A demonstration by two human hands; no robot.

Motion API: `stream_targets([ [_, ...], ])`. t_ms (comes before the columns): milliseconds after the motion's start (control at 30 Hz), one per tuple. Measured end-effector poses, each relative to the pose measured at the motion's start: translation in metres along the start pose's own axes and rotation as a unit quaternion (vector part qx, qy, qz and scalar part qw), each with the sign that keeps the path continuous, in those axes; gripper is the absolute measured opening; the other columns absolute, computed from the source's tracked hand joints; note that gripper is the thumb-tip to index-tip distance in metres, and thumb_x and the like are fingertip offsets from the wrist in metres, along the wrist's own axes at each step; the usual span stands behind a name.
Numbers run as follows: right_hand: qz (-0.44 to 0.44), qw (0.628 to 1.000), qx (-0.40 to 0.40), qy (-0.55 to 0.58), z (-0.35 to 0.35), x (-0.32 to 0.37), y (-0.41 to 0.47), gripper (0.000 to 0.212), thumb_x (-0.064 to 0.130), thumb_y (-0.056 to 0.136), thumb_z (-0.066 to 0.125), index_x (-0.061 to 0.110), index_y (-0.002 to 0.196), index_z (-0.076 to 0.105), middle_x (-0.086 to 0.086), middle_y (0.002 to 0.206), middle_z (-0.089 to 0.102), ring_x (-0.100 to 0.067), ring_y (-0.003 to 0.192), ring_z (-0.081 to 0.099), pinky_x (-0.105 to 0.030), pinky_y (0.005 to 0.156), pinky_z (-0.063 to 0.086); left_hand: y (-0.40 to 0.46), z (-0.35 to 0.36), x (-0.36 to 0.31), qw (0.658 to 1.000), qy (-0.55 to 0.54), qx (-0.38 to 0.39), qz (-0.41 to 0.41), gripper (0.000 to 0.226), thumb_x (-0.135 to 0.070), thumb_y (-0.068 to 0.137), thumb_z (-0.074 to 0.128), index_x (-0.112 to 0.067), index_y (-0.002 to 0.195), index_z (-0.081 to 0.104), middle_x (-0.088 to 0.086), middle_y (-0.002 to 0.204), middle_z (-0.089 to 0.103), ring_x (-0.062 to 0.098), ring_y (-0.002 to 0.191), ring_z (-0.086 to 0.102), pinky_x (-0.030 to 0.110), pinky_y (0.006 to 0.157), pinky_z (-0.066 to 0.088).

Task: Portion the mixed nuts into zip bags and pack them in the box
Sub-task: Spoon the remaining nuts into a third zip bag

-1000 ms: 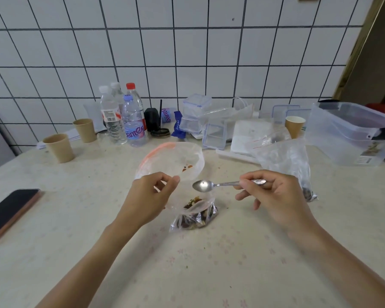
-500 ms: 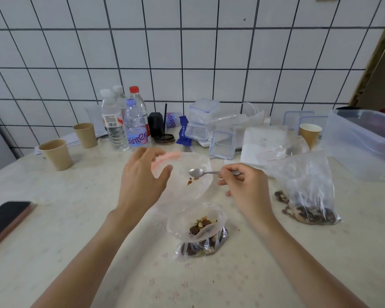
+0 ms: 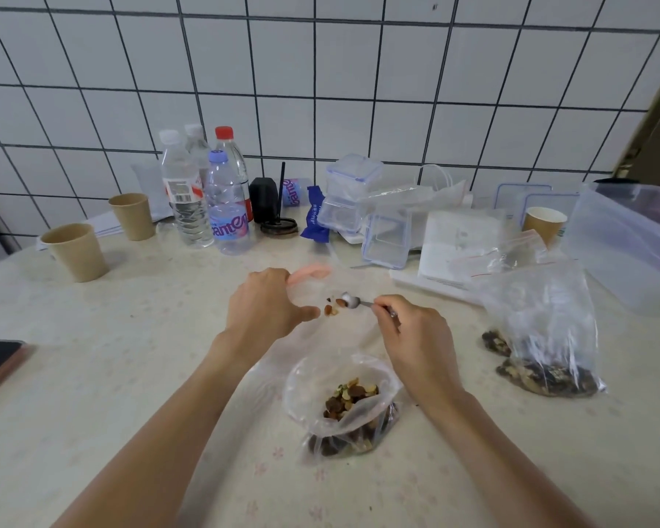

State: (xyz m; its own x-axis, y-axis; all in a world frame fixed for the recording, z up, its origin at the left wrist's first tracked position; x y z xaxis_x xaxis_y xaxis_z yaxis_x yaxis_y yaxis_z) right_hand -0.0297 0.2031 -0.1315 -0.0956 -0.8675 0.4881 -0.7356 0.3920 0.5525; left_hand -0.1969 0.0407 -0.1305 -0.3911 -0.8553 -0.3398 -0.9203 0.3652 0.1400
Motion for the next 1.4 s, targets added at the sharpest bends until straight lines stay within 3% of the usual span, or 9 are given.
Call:
stream_targets([
  [133, 0.024, 0.999, -0.007, 0.046, 0.002, -0.006, -0.002, 0.017, 0.030, 0.103, 0.061, 0.021, 0.110, 0.074, 0.016, 0.069, 0.066, -0.005, 0.061, 0.062, -0.030, 0.056, 0.051, 0.000, 0.012, 0.005, 0.999, 0.006, 0.021, -0.032, 0.048, -0.066, 0.075, 0.081, -0.024, 0.078, 0.056, -0.005, 0.071, 0.062, 0.012, 0.064, 0.059, 0.028, 0.055, 0.049],
  [300, 0.034, 0.998, -0.012, 0.051, 0.002, -0.005, -0.003, 0.011, 0.027, 0.100, 0.066, 0.021, 0.102, 0.075, 0.008, 0.068, 0.070, -0.011, 0.061, 0.066, -0.041, 0.059, 0.056, 0.004, 0.020, 0.002, 0.996, -0.071, 0.037, -0.026, 0.022, -0.043, 0.093, 0.068, -0.021, 0.091, 0.069, -0.004, 0.078, 0.068, 0.015, 0.072, 0.065, 0.034, 0.070, 0.058],
  [433, 0.045, 0.997, -0.006, 0.057, 0.002, 0.000, -0.004, 0.009, 0.022, 0.098, 0.068, 0.018, 0.095, 0.076, 0.005, 0.067, 0.071, -0.016, 0.062, 0.069, -0.041, 0.061, 0.058, 0.009, 0.023, 0.001, 0.986, -0.143, 0.074, -0.040, 0.022, -0.035, 0.099, 0.059, -0.015, 0.100, 0.066, 0.003, 0.093, 0.070, 0.020, 0.083, 0.067, 0.036, 0.077, 0.058],
  [533, 0.074, 0.994, -0.001, 0.083, 0.004, -0.002, -0.005, 0.012, 0.017, 0.098, 0.066, 0.016, 0.090, 0.075, 0.004, 0.069, 0.073, -0.018, 0.064, 0.071, -0.042, 0.062, 0.058, 0.005, 0.022, -0.001, 0.969, -0.222, 0.097, -0.055, 0.022, -0.034, 0.101, 0.056, -0.014, 0.097, 0.065, 0.008, 0.099, 0.070, 0.023, 0.088, 0.067, 0.032, 0.071, 0.051],
  [667, 0.132, 0.981, -0.012, 0.142, 0.007, -0.009, -0.008, 0.015, 0.012, 0.095, 0.067, 0.017, 0.084, 0.076, 0.008, 0.065, 0.073, -0.011, 0.062, 0.071, -0.044, 0.068, 0.060, -0.002, 0.023, -0.006, 0.933, -0.331, 0.127, -0.061, 0.021, -0.033, 0.101, 0.055, -0.013, 0.103, 0.065, 0.013, 0.111, 0.073, 0.032, 0.101, 0.070, 0.045, 0.090, 0.055],
  [800, 0.189, 0.961, 0.004, 0.200, 0.013, -0.016, -0.012, 0.017, 0.015, 0.096, 0.067, 0.021, 0.083, 0.074, 0.012, 0.070, 0.075, -0.005, 0.056, 0.071, -0.043, 0.068, 0.062, -0.003, 0.024, -0.009, 0.923, -0.355, 0.134, -0.070, 0.017, -0.037, 0.103, 0.055, -0.023, 0.097, 0.060, 0.012, 0.104, 0.072, 0.025, 0.088, 0.067, 0.040, 0.084, 0.054],
  [1000, 0.222, 0.946, 0.011, 0.236, 0.014, -0.020, -0.015, 0.018, 0.013, 0.096, 0.067, 0.019, 0.082, 0.076, 0.010, 0.072, 0.076, -0.009, 0.054, 0.072, -0.038, 0.066, 0.062, 0.000, 0.028, -0.009, 0.915, -0.377, 0.127, -0.069, 0.014, -0.037, 0.104, 0.054, -0.025, 0.098, 0.059, 0.008, 0.105, 0.070, 0.030, 0.099, 0.070, 0.047, 0.094, 0.057],
  [1300, 0.370, 0.846, 0.033, 0.384, 0.024, -0.035, -0.024, 0.009, 0.011, 0.096, 0.067, 0.007, 0.099, 0.074, 0.000, 0.083, 0.080, -0.026, 0.064, 0.077, -0.034, 0.051, 0.052, 0.003, 0.027, -0.005, 0.917, -0.376, 0.116, -0.069, 0.011, -0.035, 0.104, 0.056, -0.025, 0.100, 0.059, 0.001, 0.093, 0.071, 0.015, 0.057, 0.072, 0.036, 0.065, 0.061],
  [1400, 0.389, 0.827, 0.038, 0.404, 0.025, -0.035, -0.024, 0.010, 0.011, 0.097, 0.067, 0.004, 0.099, 0.074, -0.003, 0.083, 0.080, -0.026, 0.063, 0.076, -0.028, 0.042, 0.047, 0.000, 0.028, -0.007, 0.906, -0.394, 0.137, -0.073, 0.011, -0.033, 0.104, 0.058, -0.021, 0.105, 0.060, 0.003, 0.096, 0.075, 0.022, 0.070, 0.077, 0.044, 0.073, 0.065],
])
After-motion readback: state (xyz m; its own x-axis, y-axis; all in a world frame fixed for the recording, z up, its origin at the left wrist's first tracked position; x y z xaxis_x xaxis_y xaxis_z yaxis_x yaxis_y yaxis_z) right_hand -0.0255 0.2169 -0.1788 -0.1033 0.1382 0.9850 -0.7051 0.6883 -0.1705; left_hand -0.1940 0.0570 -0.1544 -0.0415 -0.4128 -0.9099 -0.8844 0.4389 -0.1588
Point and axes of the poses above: each hand's wrist, its own y-axis towards the middle knuckle, its own z-axis out of the palm, x = y × z, the point moved 7 cm from there along y, towards the middle knuckle
